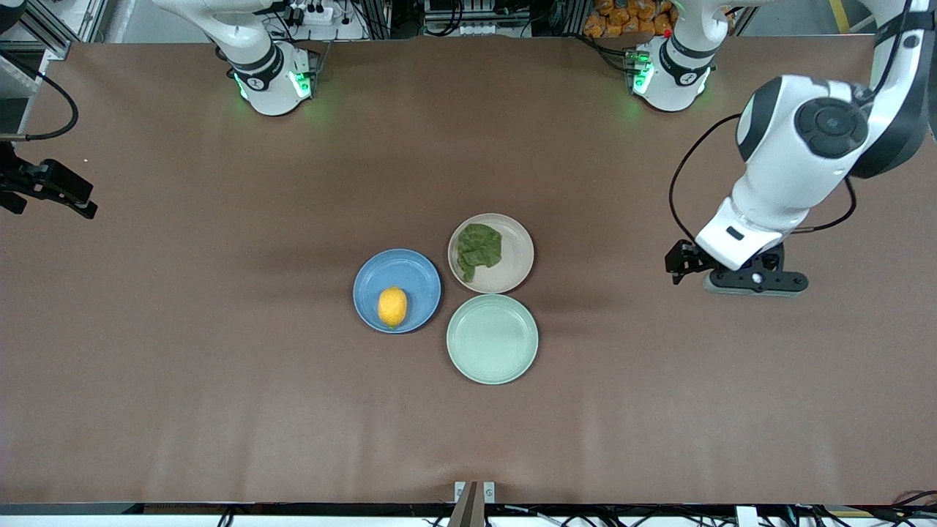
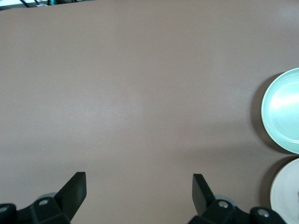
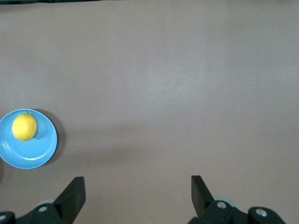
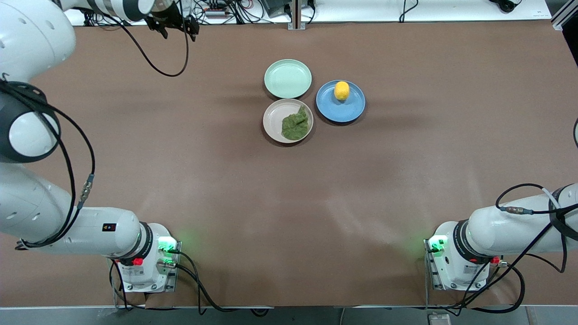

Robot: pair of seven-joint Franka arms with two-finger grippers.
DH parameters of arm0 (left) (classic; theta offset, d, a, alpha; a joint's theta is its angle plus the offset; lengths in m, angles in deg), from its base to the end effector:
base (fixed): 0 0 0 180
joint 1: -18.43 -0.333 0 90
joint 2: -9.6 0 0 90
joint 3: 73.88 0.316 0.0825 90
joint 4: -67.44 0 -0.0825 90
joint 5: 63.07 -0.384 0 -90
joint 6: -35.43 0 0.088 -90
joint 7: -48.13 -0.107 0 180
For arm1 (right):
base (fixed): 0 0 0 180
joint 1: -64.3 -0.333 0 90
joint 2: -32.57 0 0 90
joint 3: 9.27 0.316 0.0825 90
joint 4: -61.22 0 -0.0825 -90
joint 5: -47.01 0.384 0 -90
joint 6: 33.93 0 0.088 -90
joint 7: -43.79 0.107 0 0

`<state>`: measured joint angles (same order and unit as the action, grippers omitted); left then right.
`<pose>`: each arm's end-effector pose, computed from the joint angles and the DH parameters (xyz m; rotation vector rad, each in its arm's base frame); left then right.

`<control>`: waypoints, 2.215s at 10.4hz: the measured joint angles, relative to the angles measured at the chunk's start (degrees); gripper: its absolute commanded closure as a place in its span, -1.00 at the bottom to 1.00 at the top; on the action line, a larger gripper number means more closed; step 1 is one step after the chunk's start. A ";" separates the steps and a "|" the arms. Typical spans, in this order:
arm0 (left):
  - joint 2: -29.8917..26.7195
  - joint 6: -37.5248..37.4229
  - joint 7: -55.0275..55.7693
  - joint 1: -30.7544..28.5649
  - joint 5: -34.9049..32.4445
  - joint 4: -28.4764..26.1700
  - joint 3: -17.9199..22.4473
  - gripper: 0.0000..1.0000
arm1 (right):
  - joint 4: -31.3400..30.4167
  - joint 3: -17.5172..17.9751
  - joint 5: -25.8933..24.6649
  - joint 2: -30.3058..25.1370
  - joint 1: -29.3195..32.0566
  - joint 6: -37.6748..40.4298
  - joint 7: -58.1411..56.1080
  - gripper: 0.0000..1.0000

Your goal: Place lemon and lettuce in plates

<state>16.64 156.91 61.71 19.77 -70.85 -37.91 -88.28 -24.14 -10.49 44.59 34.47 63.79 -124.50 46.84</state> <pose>0.5907 -0.1544 0.4772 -3.0787 0.1462 -0.2793 0.5665 -0.0113 0.6452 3.0968 -0.1028 0.0909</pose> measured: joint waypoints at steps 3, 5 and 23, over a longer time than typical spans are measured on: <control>-3.09 -12.18 -3.98 0.15 0.90 4.03 0.04 -1.00 | -0.09 0.03 2.52 0.06 0.00 4.13 0.00 -1.00; -4.99 -18.17 -5.04 0.22 2.97 5.72 0.07 -1.00 | -0.15 0.04 2.78 0.08 0.00 5.74 0.00 -1.00; -7.81 -32.60 -5.86 0.79 7.79 16.40 3.66 -1.00 | -0.55 0.15 2.87 0.09 -0.01 5.74 0.00 -1.00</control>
<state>8.82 124.31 55.85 20.56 -63.06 -21.51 -84.63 -24.69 -10.35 47.46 34.56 63.78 -118.76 46.84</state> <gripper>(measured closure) 0.000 0.000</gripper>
